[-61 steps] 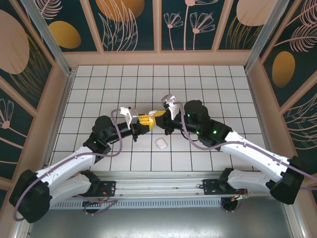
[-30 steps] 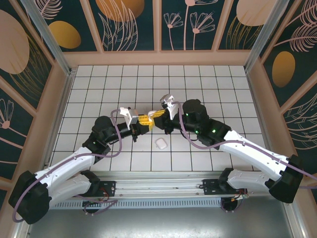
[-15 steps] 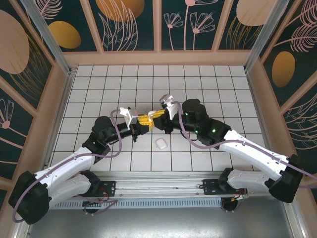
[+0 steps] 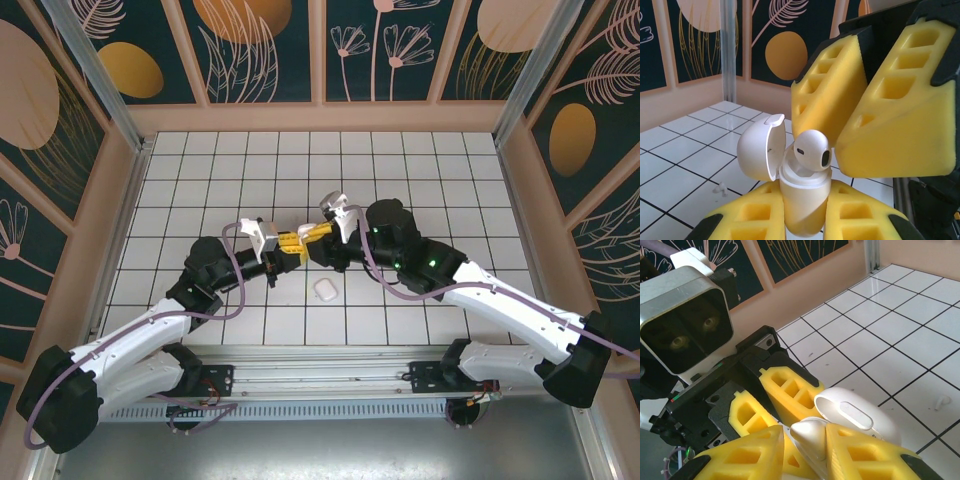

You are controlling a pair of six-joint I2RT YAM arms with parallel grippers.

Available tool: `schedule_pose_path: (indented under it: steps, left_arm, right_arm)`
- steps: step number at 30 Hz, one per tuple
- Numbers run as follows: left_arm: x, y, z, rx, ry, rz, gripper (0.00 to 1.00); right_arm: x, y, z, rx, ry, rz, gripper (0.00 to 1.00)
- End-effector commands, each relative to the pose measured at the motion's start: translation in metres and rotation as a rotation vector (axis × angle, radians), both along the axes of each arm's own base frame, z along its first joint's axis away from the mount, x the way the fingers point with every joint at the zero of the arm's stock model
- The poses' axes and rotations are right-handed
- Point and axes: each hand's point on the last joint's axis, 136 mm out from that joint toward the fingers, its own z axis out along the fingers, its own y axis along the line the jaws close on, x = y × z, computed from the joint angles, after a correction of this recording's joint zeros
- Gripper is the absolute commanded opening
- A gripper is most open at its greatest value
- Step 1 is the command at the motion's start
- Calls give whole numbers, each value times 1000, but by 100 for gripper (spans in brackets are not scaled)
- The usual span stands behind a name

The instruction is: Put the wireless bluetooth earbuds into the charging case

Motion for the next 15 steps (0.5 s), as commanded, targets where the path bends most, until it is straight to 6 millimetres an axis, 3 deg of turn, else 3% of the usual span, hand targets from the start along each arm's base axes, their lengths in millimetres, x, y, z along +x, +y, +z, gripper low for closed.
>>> schedule_pose_path:
  steps: [1, 11, 15]
  left_arm:
    - [4, 4, 11, -32, -43, 34, 0]
    - [1, 7, 11, -29, -48, 38, 0]
    - [0, 9, 11, -26, -55, 44, 0]
  right_arm:
    - [-11, 5, 20, 41, 4, 42, 30]
    - [-1, 1, 66, 154, 35, -41, 34]
    - [-4, 5, 70, 169, 73, -21, 32]
